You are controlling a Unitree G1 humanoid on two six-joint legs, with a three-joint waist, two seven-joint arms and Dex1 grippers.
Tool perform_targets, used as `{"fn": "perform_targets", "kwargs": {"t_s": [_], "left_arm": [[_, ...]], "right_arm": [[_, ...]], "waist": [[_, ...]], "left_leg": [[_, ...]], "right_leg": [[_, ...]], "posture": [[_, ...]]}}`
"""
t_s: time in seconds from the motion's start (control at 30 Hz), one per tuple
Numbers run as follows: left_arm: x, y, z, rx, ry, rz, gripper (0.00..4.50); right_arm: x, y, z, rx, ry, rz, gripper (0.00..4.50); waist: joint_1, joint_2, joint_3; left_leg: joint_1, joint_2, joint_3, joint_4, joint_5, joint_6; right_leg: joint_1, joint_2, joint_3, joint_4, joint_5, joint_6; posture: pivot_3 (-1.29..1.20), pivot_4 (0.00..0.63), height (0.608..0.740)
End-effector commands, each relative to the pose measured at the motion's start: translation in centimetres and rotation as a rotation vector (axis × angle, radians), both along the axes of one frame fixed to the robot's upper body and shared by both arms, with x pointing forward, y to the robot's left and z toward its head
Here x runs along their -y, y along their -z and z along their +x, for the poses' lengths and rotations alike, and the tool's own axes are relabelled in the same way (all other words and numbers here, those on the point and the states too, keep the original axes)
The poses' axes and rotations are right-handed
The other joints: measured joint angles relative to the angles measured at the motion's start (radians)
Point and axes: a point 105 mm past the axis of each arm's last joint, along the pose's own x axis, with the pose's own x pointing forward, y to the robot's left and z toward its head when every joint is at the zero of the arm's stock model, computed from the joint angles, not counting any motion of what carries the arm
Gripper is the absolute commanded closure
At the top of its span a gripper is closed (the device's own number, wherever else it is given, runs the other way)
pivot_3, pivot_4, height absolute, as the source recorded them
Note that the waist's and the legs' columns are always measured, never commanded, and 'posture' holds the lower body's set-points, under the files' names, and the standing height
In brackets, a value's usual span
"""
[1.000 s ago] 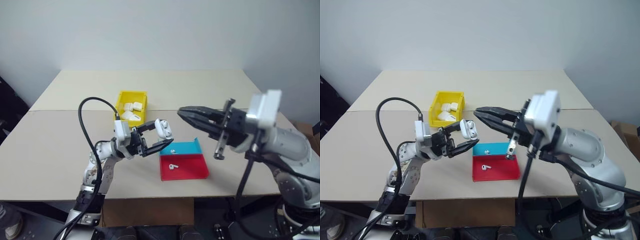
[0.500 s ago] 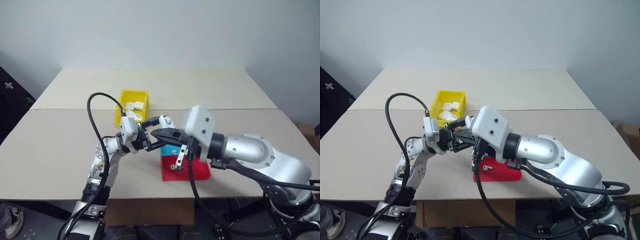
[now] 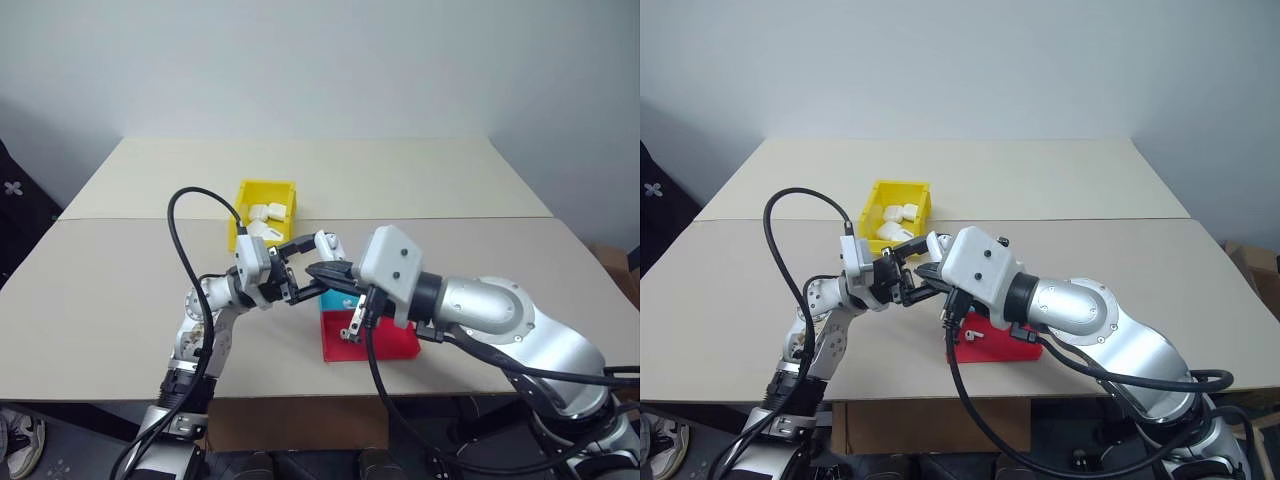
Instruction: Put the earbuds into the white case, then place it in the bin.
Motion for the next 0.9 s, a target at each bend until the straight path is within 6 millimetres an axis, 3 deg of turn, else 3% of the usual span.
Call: {"fn": "perform_targets", "kwargs": {"t_s": [0.03, 0.23, 0.57, 0.7, 0.8, 0.9], "left_arm": [[0.0, -1.3, -0.5, 0.06, 0.016, -0.021, 1.7], [0.2, -1.6, -0.5, 0.061, 0.018, -0.028, 1.7], [0.0, -1.4, -0.5, 0.056, 0.011, -0.026, 1.7], [-0.3, -1.5, -0.3, 0.055, -0.009, -0.033, 1.7], [-1.3, -2.5, 0.8, 0.055, -0.106, -0.046, 1.7], [-2.4, -3.4, 3.9, -0.026, -0.363, 0.045, 1.7]], "right_arm": [[0.8, -1.5, 0.1, 0.083, 0.015, 0.027, 4.49], [1.3, -1.3, 0.7, 0.076, 0.053, 0.017, 4.49], [1.5, -2.4, -0.1, 0.12, 0.02, 0.059, 4.49], [2.1, -4.9, -1.6, 0.104, -0.071, 0.222, 4.49], [3.8, -6.6, -1.4, 0.115, -0.044, 0.306, 4.49], [5.6, -6.1, 0.1, 0.114, 0.069, 0.27, 4.49]], "waist": [[0.0, 0.0, 0.0], [-0.001, 0.0, 0.0], [0.001, 0.0, 0.0], [0.0, 0.0, 0.0], [0.001, 0.0, 0.0], [0.001, -0.001, 0.001]], "left_leg": [[0.0, 0.0, 0.0, 0.0, 0.0, 0.0], [0.0, 0.0, 0.0, 0.0, 0.0, 0.0], [0.0, 0.0, 0.0, 0.0, 0.0, 0.0], [0.0, 0.0, 0.0, 0.0, 0.0, 0.0], [0.0, 0.0, 0.0, 0.0, 0.0, 0.0], [0.0, 0.0, 0.0, 0.0, 0.0, 0.0]], "right_leg": [[0.0, 0.0, 0.0, 0.0, 0.0, 0.0], [0.0, 0.0, 0.0, 0.0, 0.0, 0.0], [0.0, 0.0, 0.0, 0.0, 0.0, 0.0], [0.0, 0.0, 0.0, 0.0, 0.0, 0.0], [0.0, 0.0, 0.0, 0.0, 0.0, 0.0], [0.001, 0.0, 0.0, 0.0, 0.0, 0.001]], "posture": [[0.0, 0.15, 0.74], [0.0, 0.15, 0.74], [0.0, 0.15, 0.74], [0.0, 0.15, 0.74], [0.0, 0.15, 0.74], [0.0, 0.15, 0.74]]}}
